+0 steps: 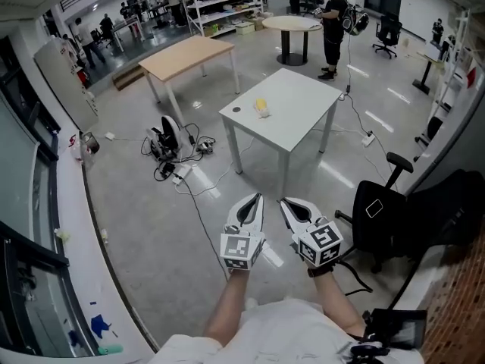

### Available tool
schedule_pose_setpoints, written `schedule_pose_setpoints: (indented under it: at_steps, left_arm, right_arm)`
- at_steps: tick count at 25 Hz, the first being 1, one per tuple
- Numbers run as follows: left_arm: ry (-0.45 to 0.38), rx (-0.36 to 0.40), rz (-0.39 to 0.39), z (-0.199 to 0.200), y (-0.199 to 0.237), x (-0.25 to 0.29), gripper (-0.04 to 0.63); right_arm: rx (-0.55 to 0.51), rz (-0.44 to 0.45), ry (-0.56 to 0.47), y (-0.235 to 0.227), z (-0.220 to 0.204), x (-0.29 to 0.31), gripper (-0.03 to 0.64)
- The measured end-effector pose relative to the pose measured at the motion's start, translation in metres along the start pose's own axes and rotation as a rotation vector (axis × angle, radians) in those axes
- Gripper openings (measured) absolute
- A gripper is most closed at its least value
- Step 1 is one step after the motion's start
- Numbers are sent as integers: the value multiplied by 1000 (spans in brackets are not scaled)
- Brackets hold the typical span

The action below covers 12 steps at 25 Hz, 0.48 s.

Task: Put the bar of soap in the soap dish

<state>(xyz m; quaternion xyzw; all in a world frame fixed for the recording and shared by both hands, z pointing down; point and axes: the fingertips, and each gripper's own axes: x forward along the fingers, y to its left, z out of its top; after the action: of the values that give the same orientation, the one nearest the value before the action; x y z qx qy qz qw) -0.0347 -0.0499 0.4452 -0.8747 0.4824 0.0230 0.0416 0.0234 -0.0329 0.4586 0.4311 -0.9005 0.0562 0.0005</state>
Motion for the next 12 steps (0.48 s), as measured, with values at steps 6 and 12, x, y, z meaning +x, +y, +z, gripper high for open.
schedule_pose_setpoints:
  at_steps: [6, 12]
  left_arm:
    - [-11, -17, 48, -5, 30, -20, 0]
    - [19, -39, 38, -9, 46, -35, 0]
  right_arm:
    - [-4, -85, -58, 8, 10, 10, 9]
    - [16, -125, -53, 17, 4, 22, 9]
